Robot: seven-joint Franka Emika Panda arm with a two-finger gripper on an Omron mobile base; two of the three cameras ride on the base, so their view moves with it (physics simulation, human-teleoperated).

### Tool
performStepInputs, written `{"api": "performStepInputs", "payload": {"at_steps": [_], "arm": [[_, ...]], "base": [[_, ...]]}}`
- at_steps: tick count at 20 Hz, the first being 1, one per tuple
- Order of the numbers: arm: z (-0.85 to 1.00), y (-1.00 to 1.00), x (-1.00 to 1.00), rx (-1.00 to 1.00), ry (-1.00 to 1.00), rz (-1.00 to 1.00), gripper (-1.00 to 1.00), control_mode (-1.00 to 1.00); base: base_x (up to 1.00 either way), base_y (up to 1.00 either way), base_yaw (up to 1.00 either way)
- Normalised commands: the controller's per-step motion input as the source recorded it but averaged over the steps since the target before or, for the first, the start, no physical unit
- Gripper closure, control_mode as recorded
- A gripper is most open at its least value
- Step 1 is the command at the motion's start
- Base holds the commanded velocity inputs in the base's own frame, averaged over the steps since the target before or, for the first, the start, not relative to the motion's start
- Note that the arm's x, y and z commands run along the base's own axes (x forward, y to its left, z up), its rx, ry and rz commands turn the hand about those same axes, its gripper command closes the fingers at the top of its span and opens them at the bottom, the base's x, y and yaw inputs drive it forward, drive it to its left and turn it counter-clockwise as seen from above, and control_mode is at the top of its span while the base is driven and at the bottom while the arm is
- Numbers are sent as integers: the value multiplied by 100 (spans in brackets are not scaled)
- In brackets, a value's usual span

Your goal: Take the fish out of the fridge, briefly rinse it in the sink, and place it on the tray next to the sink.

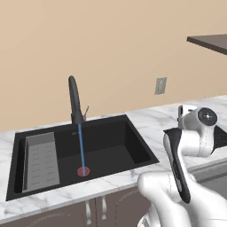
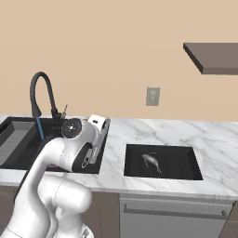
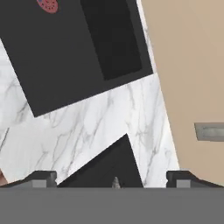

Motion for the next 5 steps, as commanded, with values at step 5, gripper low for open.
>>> {"api": "performStepInputs", "payload": {"at_steps": [5], "arm": [[32, 100, -3, -15, -24, 29, -100, -100]], "base": [[0, 0, 0]]}}
